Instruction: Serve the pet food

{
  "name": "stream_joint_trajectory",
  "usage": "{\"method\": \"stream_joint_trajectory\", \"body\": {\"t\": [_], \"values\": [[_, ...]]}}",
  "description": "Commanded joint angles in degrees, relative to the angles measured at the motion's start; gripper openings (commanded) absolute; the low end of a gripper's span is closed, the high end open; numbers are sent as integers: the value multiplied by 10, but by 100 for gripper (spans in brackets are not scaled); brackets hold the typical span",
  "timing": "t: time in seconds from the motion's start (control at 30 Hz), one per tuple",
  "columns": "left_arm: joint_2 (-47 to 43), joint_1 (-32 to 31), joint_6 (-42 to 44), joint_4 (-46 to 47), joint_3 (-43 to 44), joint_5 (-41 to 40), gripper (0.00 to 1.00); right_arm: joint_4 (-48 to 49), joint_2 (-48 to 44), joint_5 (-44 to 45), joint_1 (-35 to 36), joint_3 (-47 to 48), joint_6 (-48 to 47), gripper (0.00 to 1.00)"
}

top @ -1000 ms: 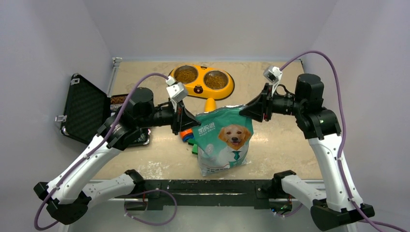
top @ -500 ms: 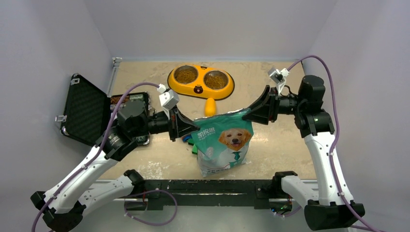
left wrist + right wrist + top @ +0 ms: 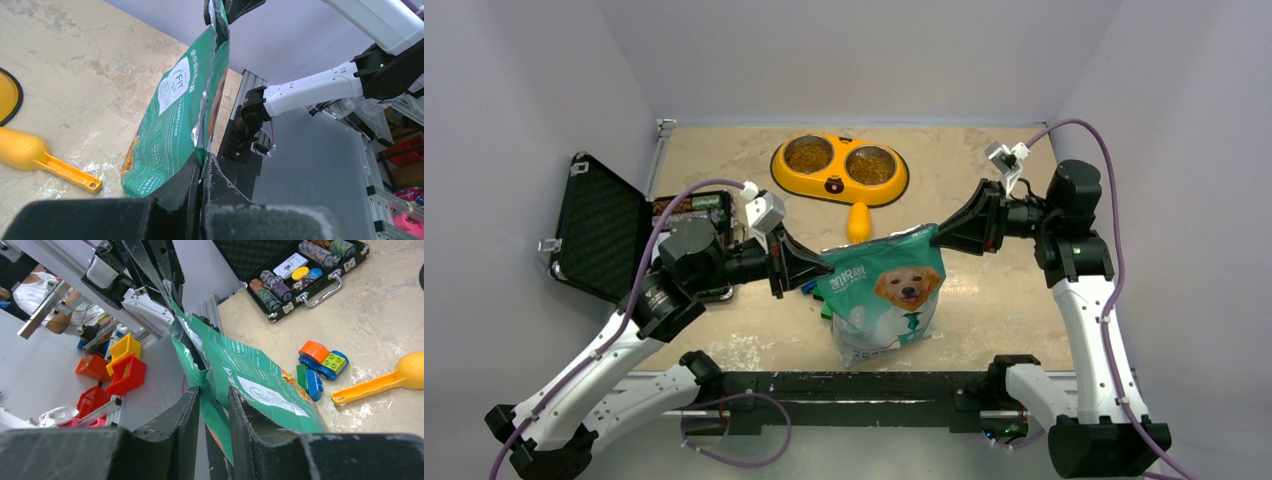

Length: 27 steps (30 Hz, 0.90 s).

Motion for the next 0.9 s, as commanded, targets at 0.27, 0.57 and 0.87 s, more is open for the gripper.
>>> {"method": "stream_joint_trajectory", "body": {"t": [0.27, 0.57, 0.87], "values": [[2, 2, -24, 57, 6, 37, 0, 53, 30, -24, 30, 18, 23, 24], [3, 2, -19, 35, 14, 15, 4, 57, 35, -2, 49, 29, 19, 0], [40, -12, -1, 22, 36, 0, 35, 114, 14, 53, 34, -3, 94, 0]]}}
